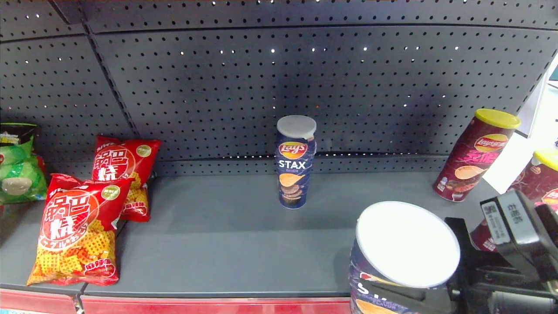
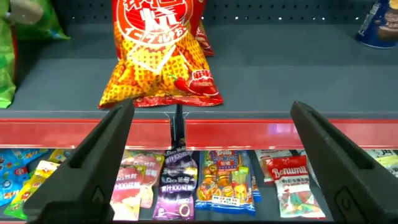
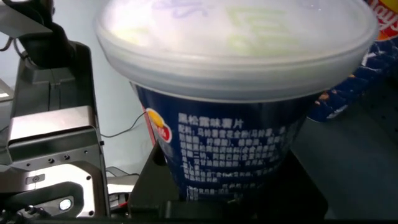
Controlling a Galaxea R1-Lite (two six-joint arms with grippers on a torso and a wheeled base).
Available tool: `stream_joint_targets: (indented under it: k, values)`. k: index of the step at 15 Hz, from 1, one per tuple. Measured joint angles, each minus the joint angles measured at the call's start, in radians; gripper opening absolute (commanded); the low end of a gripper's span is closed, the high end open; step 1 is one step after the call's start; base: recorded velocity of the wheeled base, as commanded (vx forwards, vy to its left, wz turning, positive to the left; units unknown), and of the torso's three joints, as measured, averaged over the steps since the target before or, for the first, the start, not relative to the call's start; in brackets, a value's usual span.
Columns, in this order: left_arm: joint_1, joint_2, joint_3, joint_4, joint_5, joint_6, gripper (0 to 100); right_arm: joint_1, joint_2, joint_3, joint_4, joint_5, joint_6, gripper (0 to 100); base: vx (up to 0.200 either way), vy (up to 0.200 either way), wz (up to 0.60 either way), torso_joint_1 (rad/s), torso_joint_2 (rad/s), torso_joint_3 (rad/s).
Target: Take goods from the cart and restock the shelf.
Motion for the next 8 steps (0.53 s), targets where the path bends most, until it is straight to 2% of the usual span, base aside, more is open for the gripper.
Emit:
stream_joint_targets:
  k: [8]
  values:
    - [0.000,0.000,-0.001,0.000,-0.005,-0.010,100,-0.007,-0.025,0.012,-0.001,0.001,0.007,0,0.000,0.000,0.00,0.000,0.00,0.000]
